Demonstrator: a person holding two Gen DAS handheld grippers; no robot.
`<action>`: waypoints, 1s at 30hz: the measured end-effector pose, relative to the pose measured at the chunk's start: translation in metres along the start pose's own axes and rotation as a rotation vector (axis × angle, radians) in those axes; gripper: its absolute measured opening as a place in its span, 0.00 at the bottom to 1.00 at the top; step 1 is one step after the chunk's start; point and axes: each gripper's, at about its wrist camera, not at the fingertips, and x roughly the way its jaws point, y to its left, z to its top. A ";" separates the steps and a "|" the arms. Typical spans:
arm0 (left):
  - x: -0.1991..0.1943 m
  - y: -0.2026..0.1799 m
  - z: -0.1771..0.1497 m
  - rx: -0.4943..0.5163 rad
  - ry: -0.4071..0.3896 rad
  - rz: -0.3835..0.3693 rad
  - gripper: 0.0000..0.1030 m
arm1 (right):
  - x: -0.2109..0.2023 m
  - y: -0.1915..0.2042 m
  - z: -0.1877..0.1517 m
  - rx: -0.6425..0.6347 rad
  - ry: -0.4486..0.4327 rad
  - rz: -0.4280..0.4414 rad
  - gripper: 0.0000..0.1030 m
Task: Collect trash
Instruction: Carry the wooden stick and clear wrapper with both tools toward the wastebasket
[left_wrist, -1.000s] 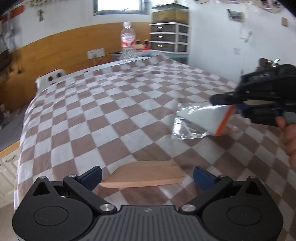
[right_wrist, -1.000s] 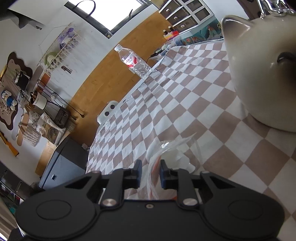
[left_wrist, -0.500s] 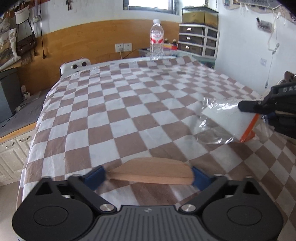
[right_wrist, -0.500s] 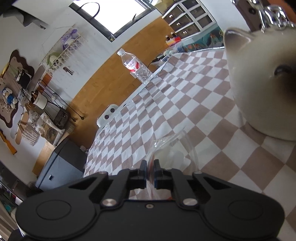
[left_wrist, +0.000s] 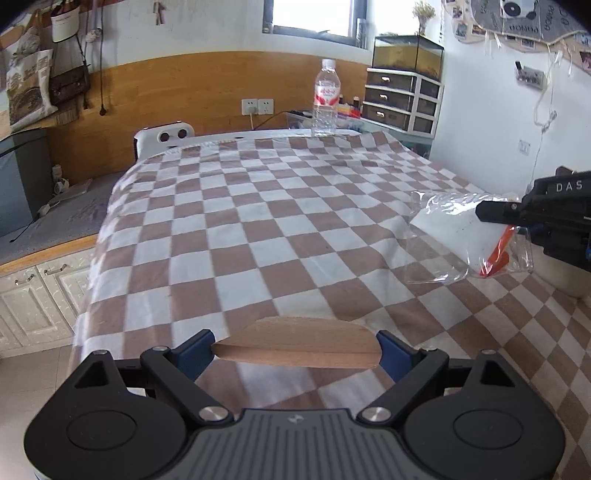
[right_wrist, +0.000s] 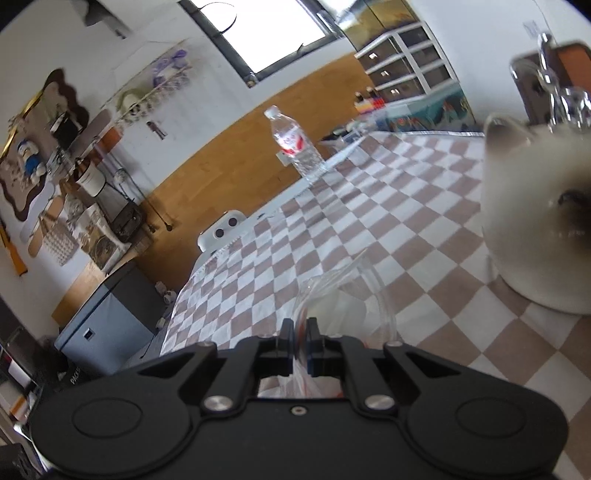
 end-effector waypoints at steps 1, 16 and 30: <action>-0.005 0.003 0.000 -0.005 -0.008 -0.002 0.90 | -0.002 0.003 -0.002 -0.011 -0.003 0.001 0.06; -0.096 0.040 -0.005 -0.049 -0.146 0.024 0.90 | -0.058 0.075 -0.052 -0.210 -0.047 0.007 0.06; -0.193 0.053 -0.044 0.005 -0.240 0.094 0.90 | -0.130 0.146 -0.113 -0.392 -0.089 -0.027 0.06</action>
